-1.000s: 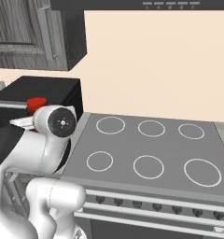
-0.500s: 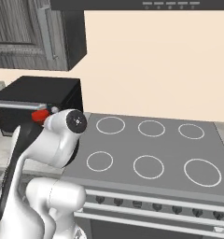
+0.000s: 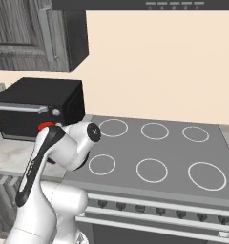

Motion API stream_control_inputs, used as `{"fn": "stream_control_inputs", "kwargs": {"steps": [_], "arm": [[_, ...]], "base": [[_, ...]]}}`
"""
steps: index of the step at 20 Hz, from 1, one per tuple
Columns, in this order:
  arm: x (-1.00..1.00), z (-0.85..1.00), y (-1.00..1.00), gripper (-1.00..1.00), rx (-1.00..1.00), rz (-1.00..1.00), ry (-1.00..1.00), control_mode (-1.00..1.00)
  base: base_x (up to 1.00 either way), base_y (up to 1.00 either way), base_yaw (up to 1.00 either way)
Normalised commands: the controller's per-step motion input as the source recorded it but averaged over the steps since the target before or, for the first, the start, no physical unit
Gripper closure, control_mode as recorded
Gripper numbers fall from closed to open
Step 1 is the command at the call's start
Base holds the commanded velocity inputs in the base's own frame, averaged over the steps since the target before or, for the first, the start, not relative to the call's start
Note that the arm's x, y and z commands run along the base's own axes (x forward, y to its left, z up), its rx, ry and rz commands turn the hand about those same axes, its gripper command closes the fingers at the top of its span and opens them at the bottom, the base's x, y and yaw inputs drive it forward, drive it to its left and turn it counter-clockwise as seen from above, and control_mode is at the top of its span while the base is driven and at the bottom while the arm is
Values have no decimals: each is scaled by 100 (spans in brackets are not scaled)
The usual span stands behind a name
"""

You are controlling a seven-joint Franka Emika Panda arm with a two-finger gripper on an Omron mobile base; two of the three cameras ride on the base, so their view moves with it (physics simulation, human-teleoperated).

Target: Collect the paprika, mayonnaise, and shaker from the cabinet and place them next to the stove.

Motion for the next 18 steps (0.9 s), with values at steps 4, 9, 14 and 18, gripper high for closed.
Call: {"fn": "stream_control_inputs", "kwargs": {"steps": [4, 9, 14, 18], "arm": [[49, -59, 19, 100, 0, 17, 0, -100], [52, -58, 25, 100, 0, 16, 0, -100], [50, -52, 11, 100, 0, 14, 0, -100], [46, -47, 0, 100, 0, 14, 0, -100]], "base": [[0, 0, 0], [0, 0, 0], [0, 0, 0], [0, 0, 0]]}}
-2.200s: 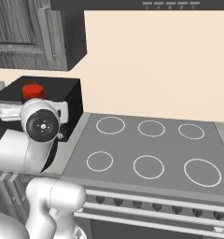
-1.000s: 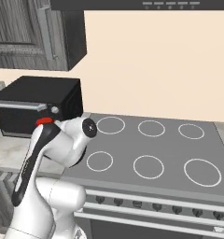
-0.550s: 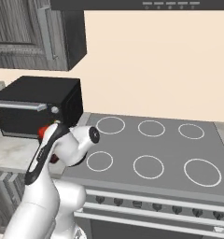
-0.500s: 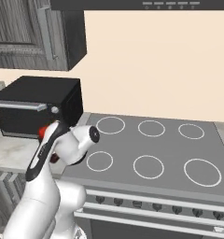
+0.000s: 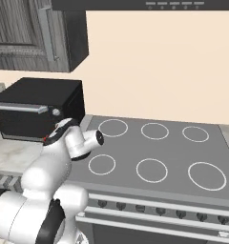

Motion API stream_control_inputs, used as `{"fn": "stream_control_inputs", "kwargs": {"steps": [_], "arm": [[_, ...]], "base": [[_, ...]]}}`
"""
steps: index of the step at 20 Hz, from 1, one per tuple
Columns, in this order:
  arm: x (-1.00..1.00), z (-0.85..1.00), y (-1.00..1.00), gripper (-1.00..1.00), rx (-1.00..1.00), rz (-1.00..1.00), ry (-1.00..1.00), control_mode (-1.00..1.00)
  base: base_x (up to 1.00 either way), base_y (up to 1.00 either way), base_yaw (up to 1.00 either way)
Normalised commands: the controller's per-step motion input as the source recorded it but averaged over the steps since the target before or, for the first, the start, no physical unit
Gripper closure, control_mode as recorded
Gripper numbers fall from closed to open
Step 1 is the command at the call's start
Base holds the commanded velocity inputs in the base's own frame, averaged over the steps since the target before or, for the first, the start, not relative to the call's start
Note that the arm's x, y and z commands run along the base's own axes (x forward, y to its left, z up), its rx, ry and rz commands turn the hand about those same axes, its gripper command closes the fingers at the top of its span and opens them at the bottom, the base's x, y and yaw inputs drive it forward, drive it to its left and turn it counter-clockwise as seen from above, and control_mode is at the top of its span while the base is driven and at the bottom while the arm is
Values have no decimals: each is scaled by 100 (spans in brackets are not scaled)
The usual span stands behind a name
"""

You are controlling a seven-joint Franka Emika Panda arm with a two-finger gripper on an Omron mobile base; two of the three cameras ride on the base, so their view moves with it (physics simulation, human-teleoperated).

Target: Collect the paprika, mayonnaise, and shaker from the cabinet and place them next to the stove.

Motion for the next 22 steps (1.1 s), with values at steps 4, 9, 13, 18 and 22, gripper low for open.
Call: {"fn": "stream_control_inputs", "kwargs": {"steps": [4, 9, 13, 18, 22], "arm": [[41, -46, 0, 100, 0, 12, -4, -100], [30, -30, 0, 100, 1, 6, -12, -100], [20, -34, 0, 100, 0, 4, -14, -100], [-2, -49, 8, -100, 0, 1, -20, -100], [0, -15, 7, -100, 0, 0, -15, -100]], "base": [[0, 0, 0], [0, 0, 0], [0, 0, 0], [0, 0, 0], [0, 0, 0]]}}
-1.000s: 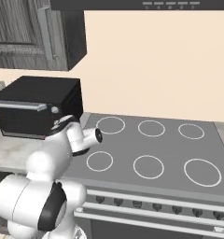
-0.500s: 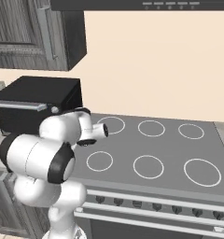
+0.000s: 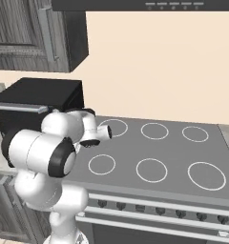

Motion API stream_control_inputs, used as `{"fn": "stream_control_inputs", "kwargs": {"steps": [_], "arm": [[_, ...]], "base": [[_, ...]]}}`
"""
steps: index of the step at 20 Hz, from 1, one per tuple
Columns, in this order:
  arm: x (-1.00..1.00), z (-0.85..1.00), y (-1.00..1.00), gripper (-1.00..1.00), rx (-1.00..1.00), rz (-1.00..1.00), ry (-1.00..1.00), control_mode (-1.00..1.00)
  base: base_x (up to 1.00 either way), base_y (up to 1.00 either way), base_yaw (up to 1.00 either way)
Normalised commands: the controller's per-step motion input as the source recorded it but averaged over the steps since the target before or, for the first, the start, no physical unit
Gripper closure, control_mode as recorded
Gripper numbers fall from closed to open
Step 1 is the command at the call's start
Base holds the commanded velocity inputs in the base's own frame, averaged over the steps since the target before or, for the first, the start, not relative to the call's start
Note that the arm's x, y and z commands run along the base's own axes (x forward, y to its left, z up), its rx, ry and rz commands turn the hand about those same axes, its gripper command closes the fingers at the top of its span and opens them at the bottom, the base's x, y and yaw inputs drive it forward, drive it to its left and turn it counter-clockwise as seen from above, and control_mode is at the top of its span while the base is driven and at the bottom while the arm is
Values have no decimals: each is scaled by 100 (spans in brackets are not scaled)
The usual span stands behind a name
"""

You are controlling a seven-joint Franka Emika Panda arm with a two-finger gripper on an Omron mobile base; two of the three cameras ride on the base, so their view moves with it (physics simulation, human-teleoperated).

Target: Collect the paprika, mayonnaise, and shaker from the cabinet and place them next to the stove.

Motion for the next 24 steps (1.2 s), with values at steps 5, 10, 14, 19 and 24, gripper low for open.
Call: {"fn": "stream_control_inputs", "kwargs": {"steps": [5, 10, 14, 19, 24], "arm": [[0, 0, -9, -100, 0, 0, -9, -100], [0, 17, -22, -100, 0, 0, -4, -100], [0, 39, -10, -100, 0, 0, 0, -100], [0, 51, -20, -100, 0, 0, -1, -100], [-31, 62, -30, -100, 0, 0, -8, -100]], "base": [[0, 0, 0], [0, 0, 0], [0, 0, 0], [0, 0, 0], [0, 0, 0]]}}
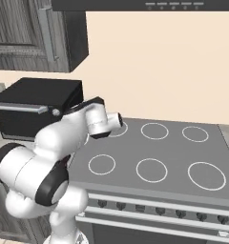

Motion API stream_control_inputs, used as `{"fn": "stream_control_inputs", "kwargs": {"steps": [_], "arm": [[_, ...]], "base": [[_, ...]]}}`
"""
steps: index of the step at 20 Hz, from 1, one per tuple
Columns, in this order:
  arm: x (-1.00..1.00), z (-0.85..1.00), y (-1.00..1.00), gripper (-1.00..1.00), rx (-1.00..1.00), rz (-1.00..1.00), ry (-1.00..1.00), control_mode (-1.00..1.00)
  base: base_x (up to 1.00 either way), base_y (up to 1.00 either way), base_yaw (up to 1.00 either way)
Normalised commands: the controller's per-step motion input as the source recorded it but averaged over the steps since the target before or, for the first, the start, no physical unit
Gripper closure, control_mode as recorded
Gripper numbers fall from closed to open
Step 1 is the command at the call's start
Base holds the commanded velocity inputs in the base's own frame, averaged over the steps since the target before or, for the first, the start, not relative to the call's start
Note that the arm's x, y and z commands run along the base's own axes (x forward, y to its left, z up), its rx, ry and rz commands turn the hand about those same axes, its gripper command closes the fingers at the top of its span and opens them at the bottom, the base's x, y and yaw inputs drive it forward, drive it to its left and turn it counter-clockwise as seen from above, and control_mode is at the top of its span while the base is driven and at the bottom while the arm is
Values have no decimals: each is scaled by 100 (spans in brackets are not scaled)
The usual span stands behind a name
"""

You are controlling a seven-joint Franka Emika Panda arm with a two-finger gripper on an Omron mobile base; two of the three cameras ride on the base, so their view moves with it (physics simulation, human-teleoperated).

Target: Collect the paprika, mayonnaise, and shaker from the cabinet and place them next to the stove.

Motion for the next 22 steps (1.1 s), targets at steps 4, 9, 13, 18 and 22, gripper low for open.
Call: {"fn": "stream_control_inputs", "kwargs": {"steps": [4, 9, 13, 18, 22], "arm": [[-95, 73, -19, -100, 1, -2, -13, -100], [-100, 64, 0, -100, 0, -1, -14, -100], [-71, 14, 17, -100, -2, 1, -16, -100], [0, 0, 0, -100, 0, 0, 0, -100], [-48, 0, 4, -100, -2, 0, -16, -100]], "base": [[0, 0, 0], [0, 0, 0], [0, 0, 0], [0, 0, 0], [0, 0, 0]]}}
